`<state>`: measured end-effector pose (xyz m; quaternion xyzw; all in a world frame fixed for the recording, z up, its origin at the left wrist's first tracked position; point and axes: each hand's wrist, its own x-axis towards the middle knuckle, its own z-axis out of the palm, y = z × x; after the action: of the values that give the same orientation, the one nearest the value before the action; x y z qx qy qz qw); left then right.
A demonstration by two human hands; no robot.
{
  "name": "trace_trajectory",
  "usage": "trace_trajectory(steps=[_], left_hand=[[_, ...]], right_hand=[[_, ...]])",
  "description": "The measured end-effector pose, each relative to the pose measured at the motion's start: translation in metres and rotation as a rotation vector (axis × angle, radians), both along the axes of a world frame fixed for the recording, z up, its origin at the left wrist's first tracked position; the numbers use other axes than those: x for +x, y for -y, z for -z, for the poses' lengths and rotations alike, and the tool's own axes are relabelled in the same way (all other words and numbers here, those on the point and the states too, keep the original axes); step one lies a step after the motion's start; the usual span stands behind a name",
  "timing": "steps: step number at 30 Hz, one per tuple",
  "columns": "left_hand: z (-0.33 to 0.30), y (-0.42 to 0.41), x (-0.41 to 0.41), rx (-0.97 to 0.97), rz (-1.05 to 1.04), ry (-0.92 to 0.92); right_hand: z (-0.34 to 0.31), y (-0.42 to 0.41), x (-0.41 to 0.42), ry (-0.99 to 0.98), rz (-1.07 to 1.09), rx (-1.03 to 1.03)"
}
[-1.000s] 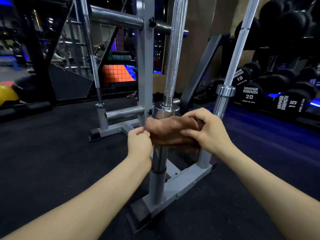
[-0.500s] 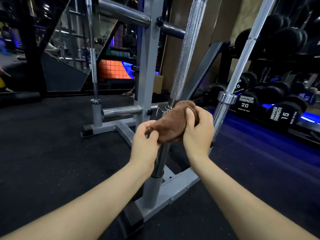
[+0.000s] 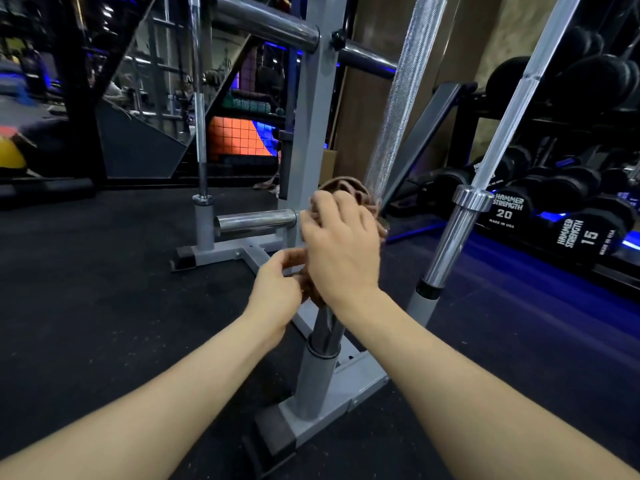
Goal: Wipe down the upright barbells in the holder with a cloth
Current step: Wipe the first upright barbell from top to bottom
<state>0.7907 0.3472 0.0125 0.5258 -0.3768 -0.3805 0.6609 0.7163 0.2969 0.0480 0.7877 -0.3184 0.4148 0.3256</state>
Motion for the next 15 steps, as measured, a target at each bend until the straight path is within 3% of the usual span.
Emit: trace_trajectory(steps=[6,15], left_hand=[[0.002,0.014,0.009,-0.054,-0.048,0.046],[-0.005,0.024,-0.005,-0.191,0.022,0.146]], right_hand=[[0.001,0.005,-0.007,-0.015,0.074,-0.015],[0.027,0.005,-0.066,0.346,-0.146,0.295]])
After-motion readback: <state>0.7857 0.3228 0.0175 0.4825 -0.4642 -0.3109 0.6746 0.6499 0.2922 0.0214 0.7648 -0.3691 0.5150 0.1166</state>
